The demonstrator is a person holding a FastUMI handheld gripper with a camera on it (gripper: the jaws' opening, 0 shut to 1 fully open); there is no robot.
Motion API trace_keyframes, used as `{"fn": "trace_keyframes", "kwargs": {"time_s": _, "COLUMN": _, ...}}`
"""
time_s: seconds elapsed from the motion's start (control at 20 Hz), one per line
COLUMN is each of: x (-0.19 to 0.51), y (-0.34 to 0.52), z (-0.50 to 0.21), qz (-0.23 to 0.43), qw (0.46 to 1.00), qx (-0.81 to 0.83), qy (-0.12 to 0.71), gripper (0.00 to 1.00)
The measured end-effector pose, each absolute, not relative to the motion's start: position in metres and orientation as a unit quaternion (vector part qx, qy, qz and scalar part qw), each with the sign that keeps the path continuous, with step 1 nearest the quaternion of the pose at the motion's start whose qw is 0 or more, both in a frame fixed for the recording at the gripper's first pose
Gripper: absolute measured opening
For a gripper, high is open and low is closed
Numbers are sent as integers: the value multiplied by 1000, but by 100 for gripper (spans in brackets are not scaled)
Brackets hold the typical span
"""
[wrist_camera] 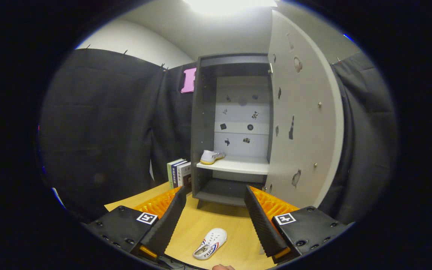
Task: Open the shoe cabinet door, grab the shoes and put them into the shoe cabinet, then close the shoe cabinet door.
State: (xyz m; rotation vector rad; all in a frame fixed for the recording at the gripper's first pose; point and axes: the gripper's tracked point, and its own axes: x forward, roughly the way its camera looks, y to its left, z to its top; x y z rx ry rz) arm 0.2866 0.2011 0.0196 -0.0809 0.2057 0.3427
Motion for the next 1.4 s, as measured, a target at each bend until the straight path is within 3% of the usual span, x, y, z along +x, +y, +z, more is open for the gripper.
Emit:
{"fn": "trace_keyframes", "kwargs": {"time_s": 0.45, "x": 290, "y": 223, "z": -74, "qz": 188, "qw": 955, "qx": -49, "qy": 222, "gripper": 97}}
{"fn": "trace_keyframes", "kwargs": {"time_s": 0.95, "x": 249, "y": 220, "z": -175, "qz": 175, "qw": 886, "qx": -43, "qy": 427, "gripper": 97}}
{"fn": "trace_keyframes", "kwargs": {"time_s": 1.15, "x": 238, "y": 222, "z": -194, "qz": 172, "qw": 866, "qx": -43, "qy": 468, "gripper": 91}}
{"fn": "trace_keyframes", "kwargs": {"time_s": 1.4, "x": 233, "y": 215, "z": -212, "qz": 153, "qw": 847, "qx": -55, "qy": 506, "gripper": 72}}
